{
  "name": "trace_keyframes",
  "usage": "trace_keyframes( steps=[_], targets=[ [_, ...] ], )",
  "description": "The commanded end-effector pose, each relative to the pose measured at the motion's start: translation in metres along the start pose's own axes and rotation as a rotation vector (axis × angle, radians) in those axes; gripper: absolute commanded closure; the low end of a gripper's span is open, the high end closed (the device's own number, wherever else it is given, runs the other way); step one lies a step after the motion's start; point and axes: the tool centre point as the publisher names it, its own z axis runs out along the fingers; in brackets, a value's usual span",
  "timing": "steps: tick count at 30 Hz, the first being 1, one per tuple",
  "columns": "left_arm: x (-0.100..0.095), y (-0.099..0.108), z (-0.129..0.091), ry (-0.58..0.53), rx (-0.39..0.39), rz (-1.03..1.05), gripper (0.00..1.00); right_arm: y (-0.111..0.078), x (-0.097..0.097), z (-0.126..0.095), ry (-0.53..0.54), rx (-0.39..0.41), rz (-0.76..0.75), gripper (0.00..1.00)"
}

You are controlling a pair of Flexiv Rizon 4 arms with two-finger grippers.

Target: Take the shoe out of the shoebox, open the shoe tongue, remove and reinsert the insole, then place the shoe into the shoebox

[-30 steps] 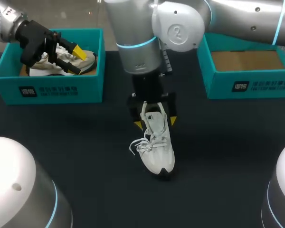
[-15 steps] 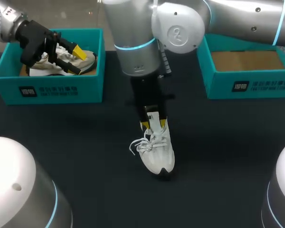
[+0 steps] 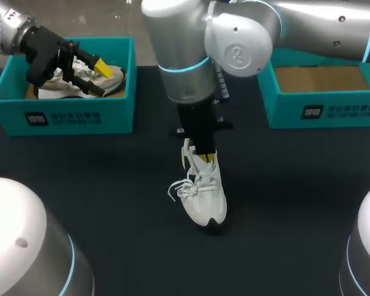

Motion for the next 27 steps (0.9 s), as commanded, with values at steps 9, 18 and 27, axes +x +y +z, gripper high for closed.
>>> trace_keyframes(
  steps=[9,18,27],
  targets=[
    [0.000,0.000,-0.001,0.003,0.002,0.001,0.00,0.036,0.017,0.027,0.011,-0.005,-0.038,1.00],
    [0.000,0.000,-0.001,0.003,0.002,0.001,0.00,0.055,0.012,0.043,0.000,-0.011,-0.021,1.00],
    [0.000,0.000,-0.001,0.003,0.002,0.001,0.00,0.053,0.022,0.035,0.046,-0.065,-0.042,1.00]
  ],
)
